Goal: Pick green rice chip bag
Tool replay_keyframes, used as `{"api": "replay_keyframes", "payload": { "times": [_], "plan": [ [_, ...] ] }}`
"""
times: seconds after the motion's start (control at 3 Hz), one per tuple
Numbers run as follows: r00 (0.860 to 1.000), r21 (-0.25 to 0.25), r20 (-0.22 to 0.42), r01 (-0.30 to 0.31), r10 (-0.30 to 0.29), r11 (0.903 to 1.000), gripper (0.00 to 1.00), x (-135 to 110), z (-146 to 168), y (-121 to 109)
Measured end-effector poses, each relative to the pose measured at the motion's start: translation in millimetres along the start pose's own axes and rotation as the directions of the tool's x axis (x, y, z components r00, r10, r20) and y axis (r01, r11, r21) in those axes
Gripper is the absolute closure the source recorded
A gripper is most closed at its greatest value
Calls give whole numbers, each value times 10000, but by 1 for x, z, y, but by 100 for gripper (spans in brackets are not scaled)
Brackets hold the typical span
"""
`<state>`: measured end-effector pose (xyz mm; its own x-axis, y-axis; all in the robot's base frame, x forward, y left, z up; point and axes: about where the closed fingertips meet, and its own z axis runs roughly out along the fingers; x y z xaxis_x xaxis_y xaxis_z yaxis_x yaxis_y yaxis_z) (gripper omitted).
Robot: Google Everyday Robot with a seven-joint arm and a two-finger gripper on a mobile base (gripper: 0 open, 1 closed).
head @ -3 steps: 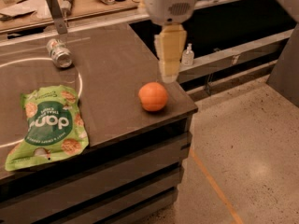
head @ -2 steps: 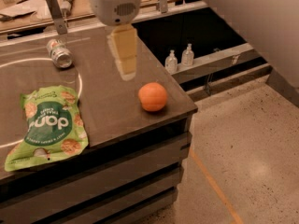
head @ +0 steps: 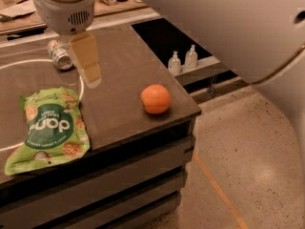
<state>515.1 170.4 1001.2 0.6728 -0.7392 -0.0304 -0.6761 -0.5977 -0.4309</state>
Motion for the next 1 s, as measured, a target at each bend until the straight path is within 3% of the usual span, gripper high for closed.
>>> {"api": "replay_keyframes", "payload": {
  "times": [0.33, 0.67, 1.0],
  "plan": [
    [10000, 2, 0, 0, 0, 10000, 0, 0, 0, 0],
    [9938, -874, 307, 1094, -1071, 9901, 0, -1, 39, 4],
    [9600, -1397, 1267, 2665, -2497, 9536, 0, -9, 73, 13]
  ]
}}
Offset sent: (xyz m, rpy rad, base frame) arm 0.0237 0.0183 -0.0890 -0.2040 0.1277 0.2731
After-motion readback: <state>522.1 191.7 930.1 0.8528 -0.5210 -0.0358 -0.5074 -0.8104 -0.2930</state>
